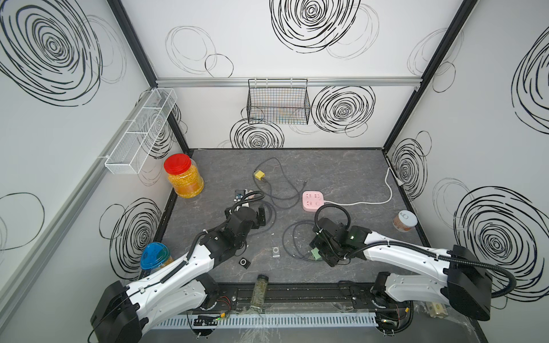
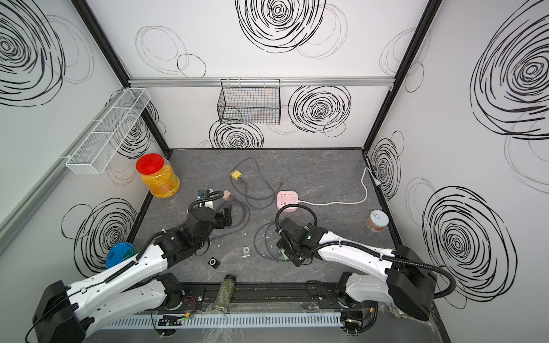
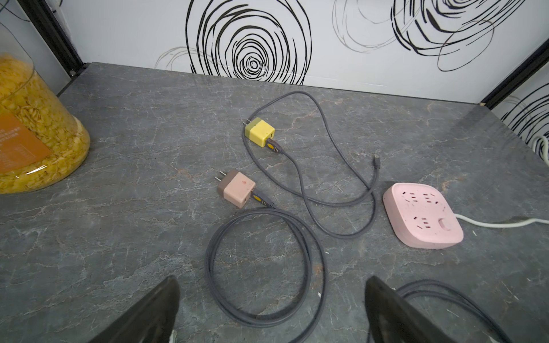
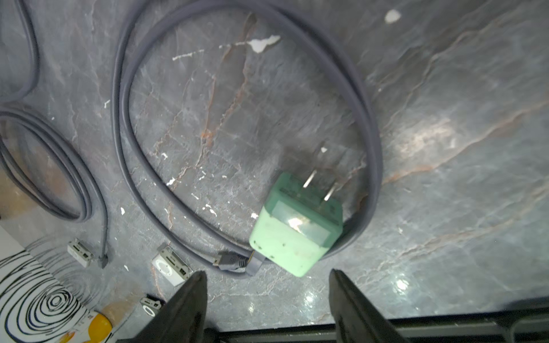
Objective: Charge mp3
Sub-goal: Pick up the plug from the center of the board.
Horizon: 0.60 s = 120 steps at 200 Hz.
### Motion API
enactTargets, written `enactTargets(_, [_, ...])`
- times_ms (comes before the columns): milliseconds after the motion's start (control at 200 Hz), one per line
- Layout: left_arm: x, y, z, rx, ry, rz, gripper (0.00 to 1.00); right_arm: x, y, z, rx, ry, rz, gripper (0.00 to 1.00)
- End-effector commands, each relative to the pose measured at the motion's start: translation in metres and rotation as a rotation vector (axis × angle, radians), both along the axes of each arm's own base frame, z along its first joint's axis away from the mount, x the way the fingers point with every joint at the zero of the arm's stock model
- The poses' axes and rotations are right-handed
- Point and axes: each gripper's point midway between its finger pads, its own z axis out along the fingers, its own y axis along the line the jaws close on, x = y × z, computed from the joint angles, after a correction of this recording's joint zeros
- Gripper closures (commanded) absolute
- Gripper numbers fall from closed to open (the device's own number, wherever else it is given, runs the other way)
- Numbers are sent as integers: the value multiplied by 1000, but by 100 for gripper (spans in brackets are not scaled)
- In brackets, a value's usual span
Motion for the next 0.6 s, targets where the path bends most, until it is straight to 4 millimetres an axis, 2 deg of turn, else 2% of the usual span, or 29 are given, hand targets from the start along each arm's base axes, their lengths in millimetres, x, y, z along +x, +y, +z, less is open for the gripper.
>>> enactTargets(0, [0,-2,1,-35,-23,9,1,2,-10,-7,-21,1,-93,32])
enactTargets(130, [1,-5,0,-44,-24,2,1,1,-16,-14,-35,24,-121,34])
enactTargets(440, [3,-14,-3,-42,-12,-31,1,5,-9,-35,-37,115,-107,35])
enactTargets(595, [3,-18,-3,-42,-7,-43,1,3,-12,-44,-34,143,-123,45])
